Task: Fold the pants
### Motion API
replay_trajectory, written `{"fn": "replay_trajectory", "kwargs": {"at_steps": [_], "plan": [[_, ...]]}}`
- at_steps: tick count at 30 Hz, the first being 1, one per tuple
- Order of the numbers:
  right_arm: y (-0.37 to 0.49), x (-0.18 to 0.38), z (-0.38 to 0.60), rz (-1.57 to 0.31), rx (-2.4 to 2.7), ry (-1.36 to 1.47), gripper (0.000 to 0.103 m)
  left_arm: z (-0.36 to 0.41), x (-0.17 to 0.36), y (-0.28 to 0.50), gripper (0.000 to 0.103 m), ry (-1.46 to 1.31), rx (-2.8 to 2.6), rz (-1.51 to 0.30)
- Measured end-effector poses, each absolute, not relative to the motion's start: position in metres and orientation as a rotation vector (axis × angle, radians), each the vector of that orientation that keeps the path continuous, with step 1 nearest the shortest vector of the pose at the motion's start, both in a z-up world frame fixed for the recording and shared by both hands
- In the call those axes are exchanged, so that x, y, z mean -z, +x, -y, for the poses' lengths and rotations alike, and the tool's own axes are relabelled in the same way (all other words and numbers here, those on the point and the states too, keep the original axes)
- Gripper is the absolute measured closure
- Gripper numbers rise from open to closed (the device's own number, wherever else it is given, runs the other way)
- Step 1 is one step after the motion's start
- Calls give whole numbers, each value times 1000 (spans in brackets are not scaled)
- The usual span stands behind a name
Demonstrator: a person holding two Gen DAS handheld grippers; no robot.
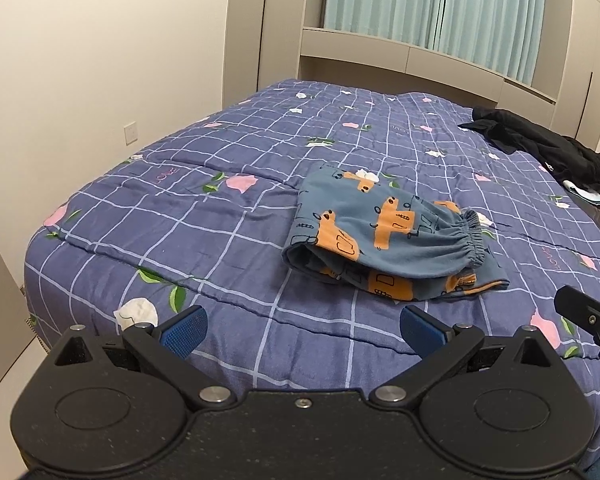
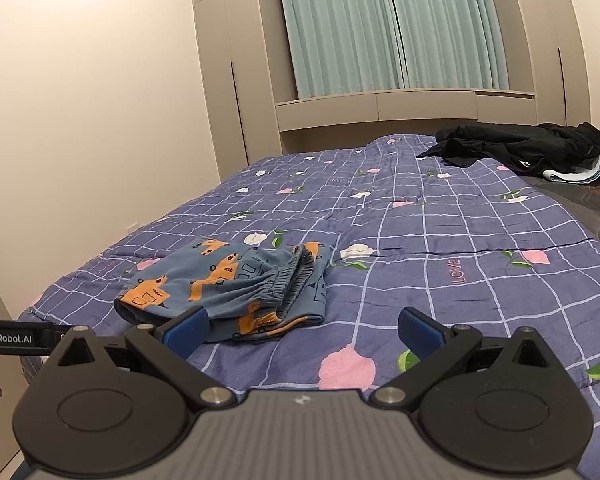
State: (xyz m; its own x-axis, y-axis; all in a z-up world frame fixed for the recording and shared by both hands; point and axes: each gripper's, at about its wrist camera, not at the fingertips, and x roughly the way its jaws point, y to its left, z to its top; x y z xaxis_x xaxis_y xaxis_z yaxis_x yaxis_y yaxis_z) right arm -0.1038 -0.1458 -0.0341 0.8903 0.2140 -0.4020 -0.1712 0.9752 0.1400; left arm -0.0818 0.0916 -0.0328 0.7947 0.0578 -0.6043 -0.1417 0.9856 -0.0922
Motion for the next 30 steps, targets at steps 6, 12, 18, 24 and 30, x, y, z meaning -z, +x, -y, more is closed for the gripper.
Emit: {"fn": "replay_trajectory", "kwargs": {"at_steps": [6, 12, 18, 24, 30], "plan": [[-105, 33, 146, -424, -202, 104, 0, -89, 32, -83, 1, -131, -106, -646], [-105, 33, 147, -423, -202, 106, 0, -89, 33, -83, 1, -128, -106, -646], [-105, 33, 146, -423, -201, 108, 0, -87, 34, -84, 1, -124, -104, -650], [-105, 33, 146, -422, -201, 108, 0, -88, 34, -84, 1, -125, -101, -652], [-105, 33, 146, -422, -200, 107, 0, -87, 34, -84, 1, -125, -101, -652]]}}
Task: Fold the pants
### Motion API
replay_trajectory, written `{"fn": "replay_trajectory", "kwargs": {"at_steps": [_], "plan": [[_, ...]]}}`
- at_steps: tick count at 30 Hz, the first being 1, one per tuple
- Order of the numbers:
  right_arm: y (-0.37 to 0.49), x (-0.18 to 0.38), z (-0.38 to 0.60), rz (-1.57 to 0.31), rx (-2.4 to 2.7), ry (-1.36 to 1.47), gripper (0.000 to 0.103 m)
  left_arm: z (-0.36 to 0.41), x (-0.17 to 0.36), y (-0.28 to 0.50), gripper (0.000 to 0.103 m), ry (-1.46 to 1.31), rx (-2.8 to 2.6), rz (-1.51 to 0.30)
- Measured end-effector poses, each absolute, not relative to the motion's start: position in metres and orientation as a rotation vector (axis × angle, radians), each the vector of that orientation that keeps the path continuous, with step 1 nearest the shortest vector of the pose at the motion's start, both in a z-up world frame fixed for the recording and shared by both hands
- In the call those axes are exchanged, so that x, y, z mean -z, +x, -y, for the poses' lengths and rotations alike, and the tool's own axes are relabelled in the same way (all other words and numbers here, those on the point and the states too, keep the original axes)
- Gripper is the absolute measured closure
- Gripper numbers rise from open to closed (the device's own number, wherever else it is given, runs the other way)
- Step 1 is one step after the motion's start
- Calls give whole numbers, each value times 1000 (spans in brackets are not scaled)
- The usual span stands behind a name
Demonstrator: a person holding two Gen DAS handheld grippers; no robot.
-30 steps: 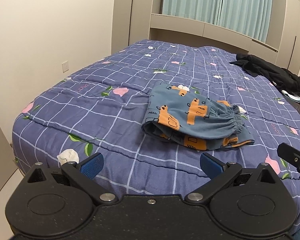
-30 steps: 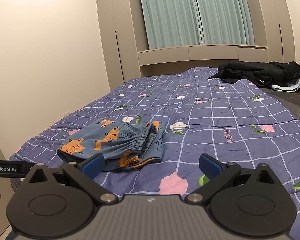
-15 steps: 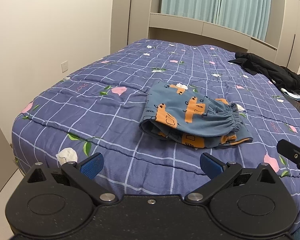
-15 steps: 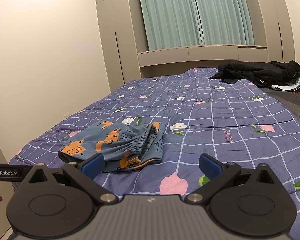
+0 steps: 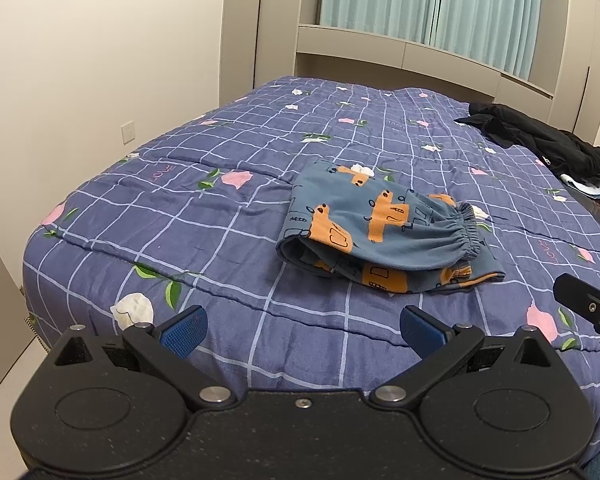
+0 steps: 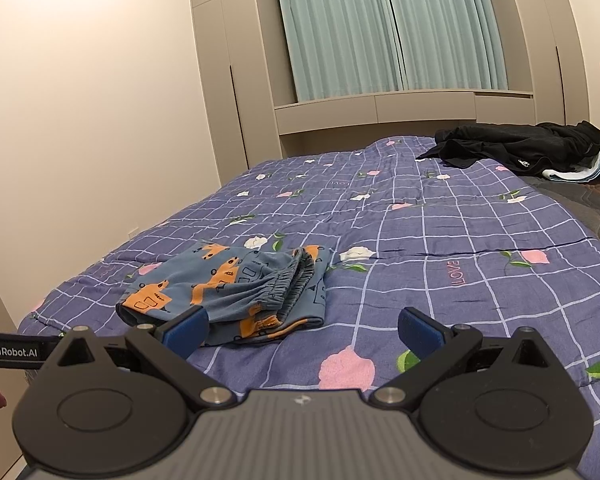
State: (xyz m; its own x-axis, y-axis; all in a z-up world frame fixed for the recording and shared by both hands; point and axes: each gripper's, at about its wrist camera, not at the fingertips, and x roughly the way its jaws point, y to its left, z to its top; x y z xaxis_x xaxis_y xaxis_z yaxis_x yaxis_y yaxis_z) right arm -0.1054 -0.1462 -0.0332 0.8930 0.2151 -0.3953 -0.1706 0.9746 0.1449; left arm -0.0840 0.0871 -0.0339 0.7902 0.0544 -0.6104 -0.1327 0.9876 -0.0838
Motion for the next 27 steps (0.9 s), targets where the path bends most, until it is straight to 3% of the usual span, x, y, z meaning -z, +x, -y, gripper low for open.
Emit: {"fn": "replay_trajectory", "kwargs": {"at_steps": [27], "plan": [[-105, 31, 146, -419, -196, 113, 0, -84, 32, -82, 1, -121, -84, -655]]}}
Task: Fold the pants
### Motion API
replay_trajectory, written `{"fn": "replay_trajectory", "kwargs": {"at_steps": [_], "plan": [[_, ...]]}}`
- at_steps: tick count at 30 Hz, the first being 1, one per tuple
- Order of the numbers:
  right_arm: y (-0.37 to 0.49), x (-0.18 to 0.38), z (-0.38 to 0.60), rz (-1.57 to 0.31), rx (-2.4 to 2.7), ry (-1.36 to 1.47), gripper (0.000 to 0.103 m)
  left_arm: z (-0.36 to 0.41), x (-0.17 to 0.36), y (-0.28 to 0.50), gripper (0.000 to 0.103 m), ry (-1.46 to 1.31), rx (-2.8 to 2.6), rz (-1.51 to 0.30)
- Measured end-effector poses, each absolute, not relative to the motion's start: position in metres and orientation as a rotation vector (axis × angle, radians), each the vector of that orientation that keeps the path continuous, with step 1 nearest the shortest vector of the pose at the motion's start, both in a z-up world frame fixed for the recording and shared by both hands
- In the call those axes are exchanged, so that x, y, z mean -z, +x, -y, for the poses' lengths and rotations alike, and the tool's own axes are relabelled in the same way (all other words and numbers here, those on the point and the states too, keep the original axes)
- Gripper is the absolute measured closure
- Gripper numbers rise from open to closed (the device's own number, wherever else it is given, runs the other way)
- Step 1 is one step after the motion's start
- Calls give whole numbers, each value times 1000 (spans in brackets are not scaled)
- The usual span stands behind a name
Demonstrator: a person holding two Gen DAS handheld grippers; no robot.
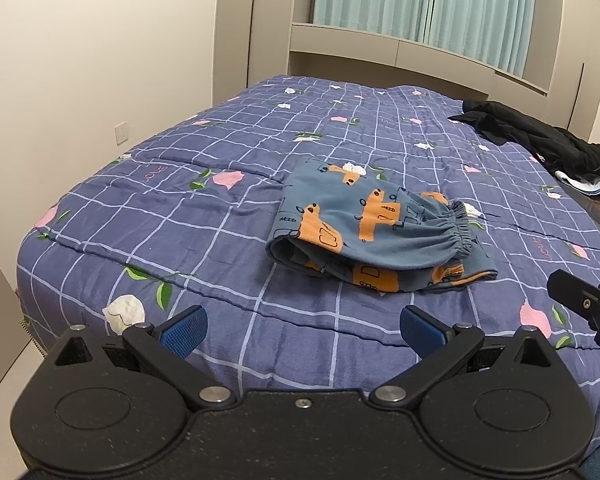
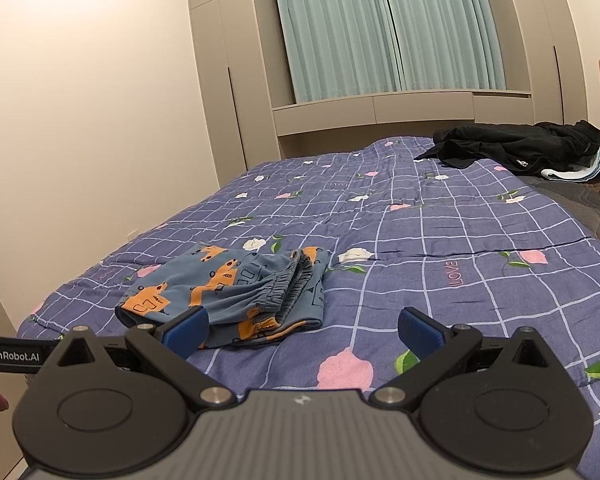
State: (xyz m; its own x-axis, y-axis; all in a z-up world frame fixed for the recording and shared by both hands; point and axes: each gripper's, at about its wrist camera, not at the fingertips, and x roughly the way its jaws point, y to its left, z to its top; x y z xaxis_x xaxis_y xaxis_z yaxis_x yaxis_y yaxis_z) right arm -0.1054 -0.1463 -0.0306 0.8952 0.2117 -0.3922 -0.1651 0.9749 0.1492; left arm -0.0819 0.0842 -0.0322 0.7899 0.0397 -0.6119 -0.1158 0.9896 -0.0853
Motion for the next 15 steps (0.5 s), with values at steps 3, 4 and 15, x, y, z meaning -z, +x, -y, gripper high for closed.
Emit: {"fn": "replay_trajectory", "kwargs": {"at_steps": [3, 4, 15], "plan": [[-105, 30, 146, -418, -195, 114, 0, -83, 32, -81, 1, -117, -99, -663], [-105, 31, 146, -419, -195, 115, 0, -82, 32, -81, 1, -113, -97, -668], [-105, 32, 146, -420, -189, 120, 0, -75, 36, -81, 1, -64, -81, -691]]}}
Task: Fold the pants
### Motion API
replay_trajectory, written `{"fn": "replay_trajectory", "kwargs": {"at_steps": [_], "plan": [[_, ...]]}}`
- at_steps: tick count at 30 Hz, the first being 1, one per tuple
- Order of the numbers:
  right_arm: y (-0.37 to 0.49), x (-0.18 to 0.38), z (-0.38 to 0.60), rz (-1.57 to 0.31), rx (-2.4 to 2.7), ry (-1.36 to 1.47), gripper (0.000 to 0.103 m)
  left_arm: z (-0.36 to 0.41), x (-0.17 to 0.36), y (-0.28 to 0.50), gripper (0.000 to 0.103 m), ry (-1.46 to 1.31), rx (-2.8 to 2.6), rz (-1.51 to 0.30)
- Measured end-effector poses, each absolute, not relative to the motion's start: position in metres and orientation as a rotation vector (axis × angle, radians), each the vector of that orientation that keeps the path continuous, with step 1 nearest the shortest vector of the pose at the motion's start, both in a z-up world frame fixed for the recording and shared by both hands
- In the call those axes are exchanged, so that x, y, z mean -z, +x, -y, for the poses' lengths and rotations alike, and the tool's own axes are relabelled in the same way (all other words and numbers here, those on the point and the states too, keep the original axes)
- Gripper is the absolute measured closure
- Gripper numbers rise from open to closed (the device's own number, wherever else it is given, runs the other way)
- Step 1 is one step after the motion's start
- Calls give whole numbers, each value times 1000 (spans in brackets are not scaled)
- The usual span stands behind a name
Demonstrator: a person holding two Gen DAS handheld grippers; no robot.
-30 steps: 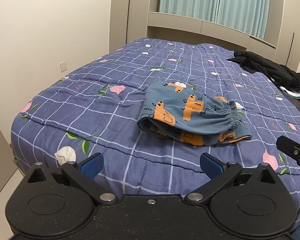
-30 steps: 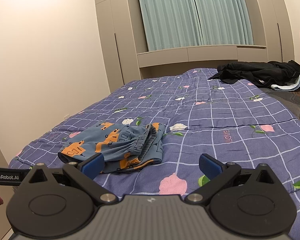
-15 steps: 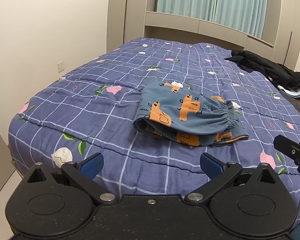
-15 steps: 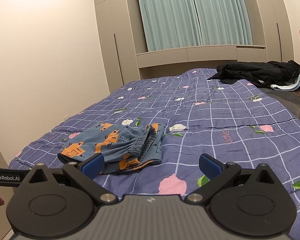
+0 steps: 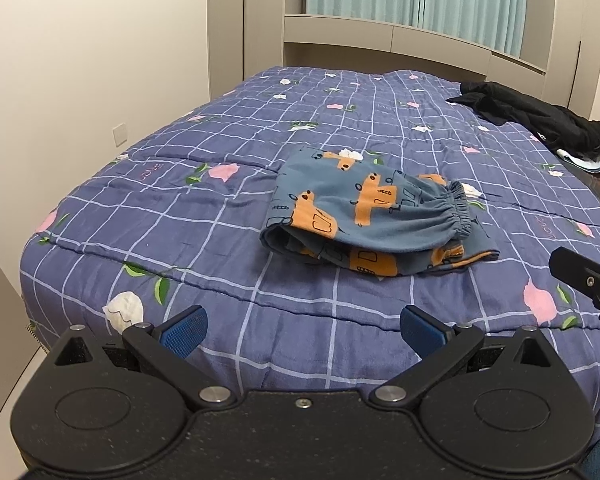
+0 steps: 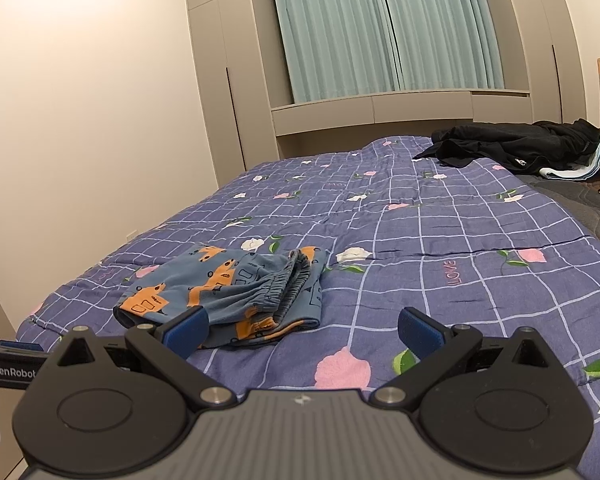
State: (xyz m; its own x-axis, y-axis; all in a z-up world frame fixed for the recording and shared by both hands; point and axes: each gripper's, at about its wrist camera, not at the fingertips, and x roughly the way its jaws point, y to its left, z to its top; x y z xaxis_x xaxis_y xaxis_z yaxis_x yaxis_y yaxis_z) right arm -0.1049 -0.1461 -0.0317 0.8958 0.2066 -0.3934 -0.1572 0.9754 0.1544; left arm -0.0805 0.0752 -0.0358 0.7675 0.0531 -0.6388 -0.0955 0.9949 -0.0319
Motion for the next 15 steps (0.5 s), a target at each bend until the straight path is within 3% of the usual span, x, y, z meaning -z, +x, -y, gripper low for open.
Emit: {"fn": "replay_trajectory", "kwargs": {"at_steps": [15], "plan": [[-103, 37, 146, -431, -183, 128, 0, -77, 38, -78, 1, -65, -83, -700]]}}
